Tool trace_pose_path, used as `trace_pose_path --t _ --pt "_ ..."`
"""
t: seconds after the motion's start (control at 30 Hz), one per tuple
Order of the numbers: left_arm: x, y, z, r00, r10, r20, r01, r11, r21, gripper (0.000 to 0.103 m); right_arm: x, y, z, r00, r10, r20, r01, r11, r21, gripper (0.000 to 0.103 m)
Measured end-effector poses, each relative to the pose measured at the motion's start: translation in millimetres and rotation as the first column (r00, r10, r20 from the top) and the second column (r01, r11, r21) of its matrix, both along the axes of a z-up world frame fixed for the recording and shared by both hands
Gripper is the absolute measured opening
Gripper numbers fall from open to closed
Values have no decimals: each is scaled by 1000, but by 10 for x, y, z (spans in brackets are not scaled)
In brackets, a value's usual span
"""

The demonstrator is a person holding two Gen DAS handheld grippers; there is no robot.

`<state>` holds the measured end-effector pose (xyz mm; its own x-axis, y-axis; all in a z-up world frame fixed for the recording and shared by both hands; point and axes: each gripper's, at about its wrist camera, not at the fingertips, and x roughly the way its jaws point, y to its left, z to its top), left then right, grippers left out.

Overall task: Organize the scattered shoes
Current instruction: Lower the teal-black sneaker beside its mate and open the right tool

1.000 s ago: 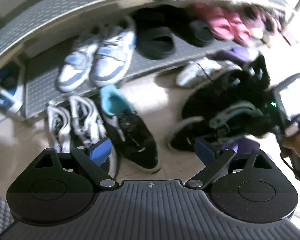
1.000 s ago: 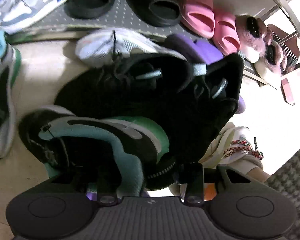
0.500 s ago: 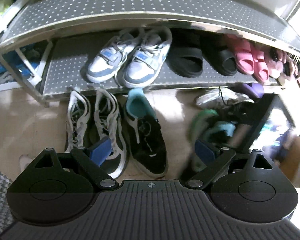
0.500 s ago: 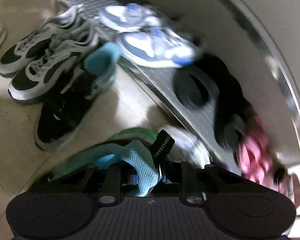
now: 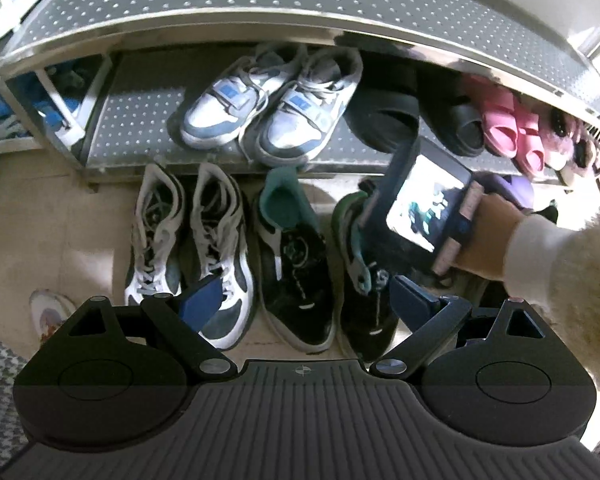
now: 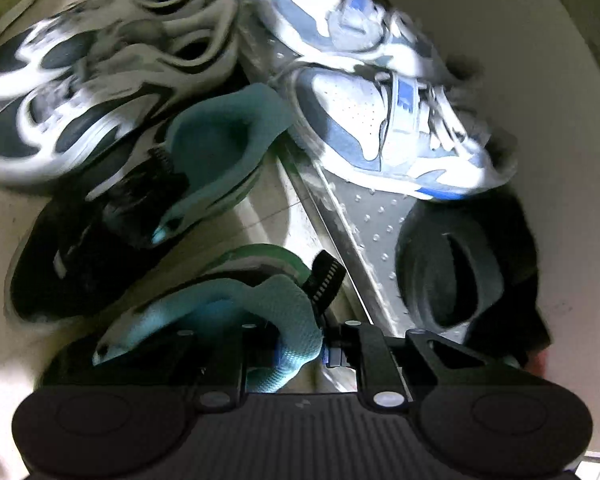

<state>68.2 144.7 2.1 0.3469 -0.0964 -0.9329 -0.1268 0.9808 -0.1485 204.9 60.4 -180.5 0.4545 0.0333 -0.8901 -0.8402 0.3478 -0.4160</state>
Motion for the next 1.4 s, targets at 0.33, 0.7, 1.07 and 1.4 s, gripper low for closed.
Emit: trace_pose_path --t 0.33,0.7,1.07,1.4 --pt "-10 132 -62 998 51 -19 -51 999 -8 94 -99 32 -455 993 -120 -9 120 993 -15 25" --pt "-19 261 -6 995 96 -1 -96 995 18 94 -230 -23 -526 973 230 38 -213 944 -254 18" --pt "11 272 0 996 94 0 -94 995 22 94 452 -163 -156 895 -427 -130 434 900 31 24" --pt "-13 377 138 990 136 48 -138 990 36 94 196 -781 112 687 -589 -425 684 721 107 65"
